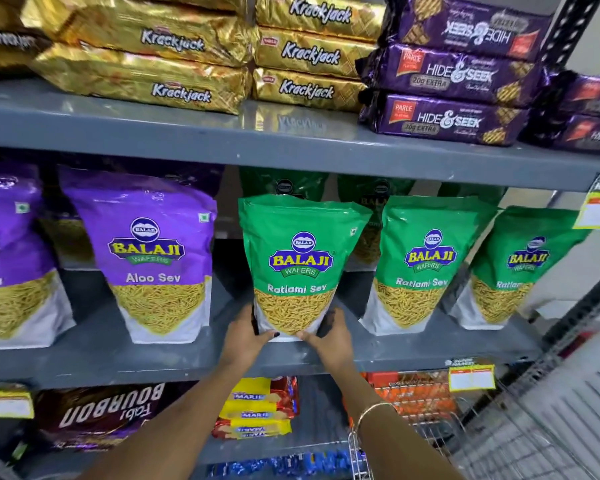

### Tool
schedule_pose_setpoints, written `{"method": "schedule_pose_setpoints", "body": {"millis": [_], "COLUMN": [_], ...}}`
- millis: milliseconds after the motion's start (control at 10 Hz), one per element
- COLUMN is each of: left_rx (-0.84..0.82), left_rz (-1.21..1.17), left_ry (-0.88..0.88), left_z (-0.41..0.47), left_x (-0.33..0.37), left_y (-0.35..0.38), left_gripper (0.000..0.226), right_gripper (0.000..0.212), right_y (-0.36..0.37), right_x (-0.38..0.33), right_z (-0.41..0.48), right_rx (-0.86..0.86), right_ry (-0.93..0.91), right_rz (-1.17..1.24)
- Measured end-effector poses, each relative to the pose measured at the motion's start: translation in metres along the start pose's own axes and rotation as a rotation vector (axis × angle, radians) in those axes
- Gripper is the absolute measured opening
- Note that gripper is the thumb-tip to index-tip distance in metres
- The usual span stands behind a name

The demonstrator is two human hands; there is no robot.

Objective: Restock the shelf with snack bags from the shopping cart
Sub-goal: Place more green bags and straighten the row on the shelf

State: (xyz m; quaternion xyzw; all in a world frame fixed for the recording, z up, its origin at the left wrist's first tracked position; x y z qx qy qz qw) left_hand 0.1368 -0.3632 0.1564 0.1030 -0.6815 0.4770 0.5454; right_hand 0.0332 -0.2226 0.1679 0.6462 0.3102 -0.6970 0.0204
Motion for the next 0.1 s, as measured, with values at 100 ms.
{"method": "schedule_pose_setpoints", "body": {"millis": [100], "left_rx": [0.068], "left_rz": [0.01], "left_ry": [0.049], "left_z": [-0.0136], "left_x": [0.0077], "left_y": [-0.0066], "left_gripper": [0.079], "right_gripper": [0.087], "right_y": [-0.0083], "right_x": [-0.0089], "right_z": [-0.0108], "right_rx": [0.125], "right_ry": [-0.07], "right_rz": [-0.007]}}
Point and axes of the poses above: each hand's wrist, its own z-axis towards the middle knuckle, its own y-axis out of the palm, x = y × z, the point moved 3 cm from there along z, towards the middle knuckle, and after that the axes turned 2 degrees about x, right-handed, at the moved point
